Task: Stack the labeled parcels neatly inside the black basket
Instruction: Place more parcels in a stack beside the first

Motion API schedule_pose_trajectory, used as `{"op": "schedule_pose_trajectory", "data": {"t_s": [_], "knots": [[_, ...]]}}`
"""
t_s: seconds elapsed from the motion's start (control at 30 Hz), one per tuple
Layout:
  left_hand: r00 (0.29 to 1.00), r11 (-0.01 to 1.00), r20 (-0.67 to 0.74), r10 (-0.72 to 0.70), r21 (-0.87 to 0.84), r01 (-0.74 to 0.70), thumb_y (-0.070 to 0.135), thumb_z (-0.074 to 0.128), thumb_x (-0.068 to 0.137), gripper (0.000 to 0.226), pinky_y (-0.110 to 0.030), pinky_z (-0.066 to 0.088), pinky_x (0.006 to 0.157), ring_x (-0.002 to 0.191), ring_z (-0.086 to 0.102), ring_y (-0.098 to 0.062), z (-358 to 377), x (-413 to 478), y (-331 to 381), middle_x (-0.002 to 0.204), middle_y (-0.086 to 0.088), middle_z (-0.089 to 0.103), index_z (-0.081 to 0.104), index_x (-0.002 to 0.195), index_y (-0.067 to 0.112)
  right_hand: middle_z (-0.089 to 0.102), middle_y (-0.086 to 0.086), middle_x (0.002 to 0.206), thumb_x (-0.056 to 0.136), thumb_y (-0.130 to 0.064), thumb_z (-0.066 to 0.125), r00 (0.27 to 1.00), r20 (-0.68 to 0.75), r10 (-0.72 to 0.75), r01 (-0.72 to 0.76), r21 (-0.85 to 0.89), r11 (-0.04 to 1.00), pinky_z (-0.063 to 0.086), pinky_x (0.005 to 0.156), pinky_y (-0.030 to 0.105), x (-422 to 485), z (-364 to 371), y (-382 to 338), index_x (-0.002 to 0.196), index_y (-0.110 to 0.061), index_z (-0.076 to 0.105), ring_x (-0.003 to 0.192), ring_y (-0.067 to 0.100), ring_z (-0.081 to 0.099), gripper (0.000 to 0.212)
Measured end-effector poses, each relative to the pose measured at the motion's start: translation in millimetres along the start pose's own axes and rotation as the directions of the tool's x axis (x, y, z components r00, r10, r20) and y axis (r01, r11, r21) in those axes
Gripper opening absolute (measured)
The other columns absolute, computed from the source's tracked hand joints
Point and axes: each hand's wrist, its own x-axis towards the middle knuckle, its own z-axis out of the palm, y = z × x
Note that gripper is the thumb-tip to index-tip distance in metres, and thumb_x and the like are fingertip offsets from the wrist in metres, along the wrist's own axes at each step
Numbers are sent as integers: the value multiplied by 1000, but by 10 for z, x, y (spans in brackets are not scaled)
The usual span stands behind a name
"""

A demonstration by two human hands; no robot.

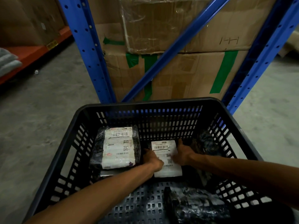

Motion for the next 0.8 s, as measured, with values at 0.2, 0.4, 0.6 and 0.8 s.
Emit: {"op": "schedule_pose_trajectory", "data": {"t_s": [0.2,0.4,0.6,0.8], "knots": [[998,998,-8,55,10,-55,16,61,91,88,-46,33,119,145,36,-42,-86,-112,119,159,-29,29,6,159,-2,45,16,151,93,-17,63,997,13,-73,74,-126,989,41,111,36,-129,-223,-56,152,-5,26,137,29,46,71],[799,736,375,469,334,-589,1,62,89,98,-32,22,126,157,10,-28,-210,-737,-149,171,-11,2,-3,162,10,62,15,132,93,-41,58,938,162,-305,340,-592,731,49,99,36,-952,-556,105,135,-14,54,120,31,59,51],[603,463,641,475,401,-791,16,67,90,69,-35,36,117,143,44,-28,-16,-1087,-427,154,-14,44,36,151,5,66,10,127,95,-40,56,827,514,-230,520,-543,659,48,95,30,-1587,-409,378,127,-15,59,109,24,61,41],[518,361,693,502,376,-853,16,69,90,66,-36,43,111,134,53,-25,-145,-1038,-338,146,-11,53,39,148,9,62,9,133,97,-32,56,814,505,-286,542,-484,687,46,98,31,-1543,-365,508,137,-15,51,120,25,58,44]]}}
